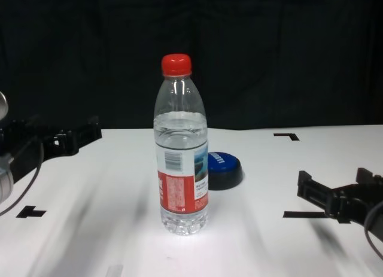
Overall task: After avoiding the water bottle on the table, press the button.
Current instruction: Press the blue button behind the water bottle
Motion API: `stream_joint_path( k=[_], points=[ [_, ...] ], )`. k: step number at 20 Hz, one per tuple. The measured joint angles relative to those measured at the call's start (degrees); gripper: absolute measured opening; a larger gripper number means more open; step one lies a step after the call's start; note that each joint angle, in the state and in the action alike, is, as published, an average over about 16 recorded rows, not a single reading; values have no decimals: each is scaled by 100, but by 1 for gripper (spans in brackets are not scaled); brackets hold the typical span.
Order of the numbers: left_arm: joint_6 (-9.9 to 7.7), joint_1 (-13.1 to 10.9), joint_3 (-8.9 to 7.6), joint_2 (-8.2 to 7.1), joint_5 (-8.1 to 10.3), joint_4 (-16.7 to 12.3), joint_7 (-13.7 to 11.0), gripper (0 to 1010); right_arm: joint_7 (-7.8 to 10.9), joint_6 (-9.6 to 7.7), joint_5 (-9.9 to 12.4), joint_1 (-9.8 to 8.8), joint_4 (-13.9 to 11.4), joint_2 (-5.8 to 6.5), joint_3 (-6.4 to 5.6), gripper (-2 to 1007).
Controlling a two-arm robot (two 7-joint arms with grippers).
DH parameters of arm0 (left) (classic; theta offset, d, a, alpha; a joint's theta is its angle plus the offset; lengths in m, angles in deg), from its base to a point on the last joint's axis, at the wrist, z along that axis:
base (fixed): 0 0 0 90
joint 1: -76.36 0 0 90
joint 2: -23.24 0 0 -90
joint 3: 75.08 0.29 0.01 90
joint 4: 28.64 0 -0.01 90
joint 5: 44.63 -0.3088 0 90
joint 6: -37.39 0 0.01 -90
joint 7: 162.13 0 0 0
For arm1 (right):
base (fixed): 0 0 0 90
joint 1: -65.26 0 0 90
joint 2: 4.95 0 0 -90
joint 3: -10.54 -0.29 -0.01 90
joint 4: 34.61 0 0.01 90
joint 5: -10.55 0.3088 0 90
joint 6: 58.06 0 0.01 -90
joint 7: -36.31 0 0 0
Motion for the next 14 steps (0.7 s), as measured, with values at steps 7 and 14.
stream_joint_path(
  k=[7,14],
  points=[
    [-8,-90,-15,42,-30,-89,37,1003,0,0,0,0,0,0,0,1003],
    [-47,-184,-31,67,-75,-198,60,1003,0,0,0,0,0,0,0,1003]
  ],
)
